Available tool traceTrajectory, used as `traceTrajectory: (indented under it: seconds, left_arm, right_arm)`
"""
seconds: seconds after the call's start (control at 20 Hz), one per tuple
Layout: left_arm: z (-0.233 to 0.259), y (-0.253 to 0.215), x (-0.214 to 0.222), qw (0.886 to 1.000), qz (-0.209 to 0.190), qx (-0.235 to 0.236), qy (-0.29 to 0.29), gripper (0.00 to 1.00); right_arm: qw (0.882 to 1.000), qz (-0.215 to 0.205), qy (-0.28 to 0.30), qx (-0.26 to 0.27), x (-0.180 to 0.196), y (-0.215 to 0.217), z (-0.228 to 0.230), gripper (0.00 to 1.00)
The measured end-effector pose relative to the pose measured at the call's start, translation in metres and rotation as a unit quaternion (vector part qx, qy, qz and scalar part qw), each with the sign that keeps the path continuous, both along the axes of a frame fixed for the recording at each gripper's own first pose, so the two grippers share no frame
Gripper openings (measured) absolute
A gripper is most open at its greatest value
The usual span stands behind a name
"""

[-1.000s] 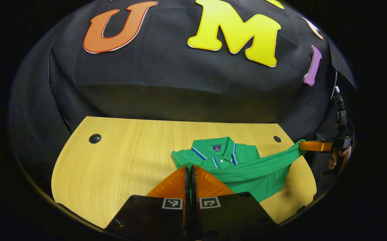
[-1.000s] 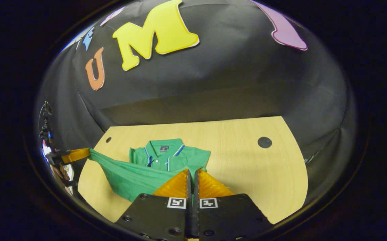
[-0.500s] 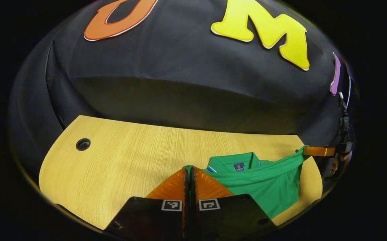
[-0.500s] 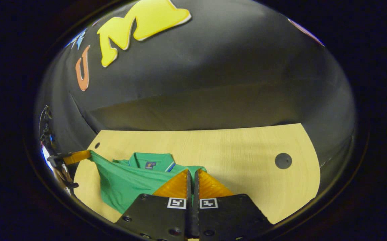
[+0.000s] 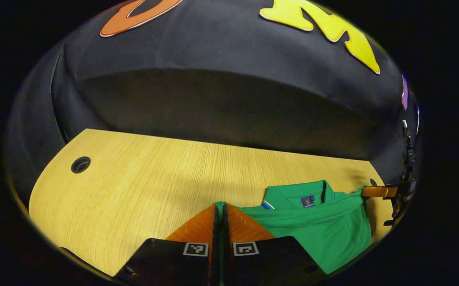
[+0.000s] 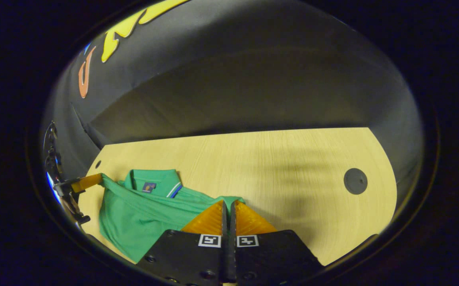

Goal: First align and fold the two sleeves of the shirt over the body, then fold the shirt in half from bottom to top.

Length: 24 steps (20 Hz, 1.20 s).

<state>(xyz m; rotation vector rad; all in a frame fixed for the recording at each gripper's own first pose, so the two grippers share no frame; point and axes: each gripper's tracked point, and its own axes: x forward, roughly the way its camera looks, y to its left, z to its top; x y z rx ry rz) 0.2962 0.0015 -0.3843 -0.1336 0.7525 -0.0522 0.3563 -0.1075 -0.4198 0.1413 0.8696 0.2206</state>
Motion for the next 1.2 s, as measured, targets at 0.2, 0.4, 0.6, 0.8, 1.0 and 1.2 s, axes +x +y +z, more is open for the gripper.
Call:
traceTrajectory:
  seconds: [0.2, 0.4, 0.6, 0.8, 1.0, 1.2]
  left_arm:
    - [0.008, -0.001, -0.01, 1.0, 0.011, -0.002, 0.007, 0.51]
    - [0.061, 0.004, -0.017, 0.999, 0.021, 0.021, -0.036, 1.0]
    - [0.135, 0.0, -0.037, 0.994, 0.022, 0.031, -0.099, 1.0]
    - [0.231, -0.017, -0.099, 0.983, 0.009, 0.042, -0.176, 1.0]
    - [0.323, -0.04, -0.187, 0.966, 0.003, 0.059, -0.251, 1.0]
    - [0.361, -0.041, -0.259, 0.954, 0.007, 0.069, -0.29, 0.92]
  right_arm:
    - [0.999, -0.002, -0.022, -0.028, -0.004, -0.005, 0.012, 0.17]
    - [0.994, -0.03, -0.089, -0.053, -0.023, -0.017, 0.073, 0.85]
    - [0.985, -0.045, -0.155, -0.064, -0.062, -0.019, 0.149, 0.96]
    - [0.966, -0.042, -0.246, -0.072, -0.136, 0.004, 0.252, 0.96]
    - [0.944, -0.048, -0.322, -0.052, -0.253, 0.038, 0.344, 0.96]
    - [0.928, -0.054, -0.362, -0.07, -0.336, 0.047, 0.379, 0.96]
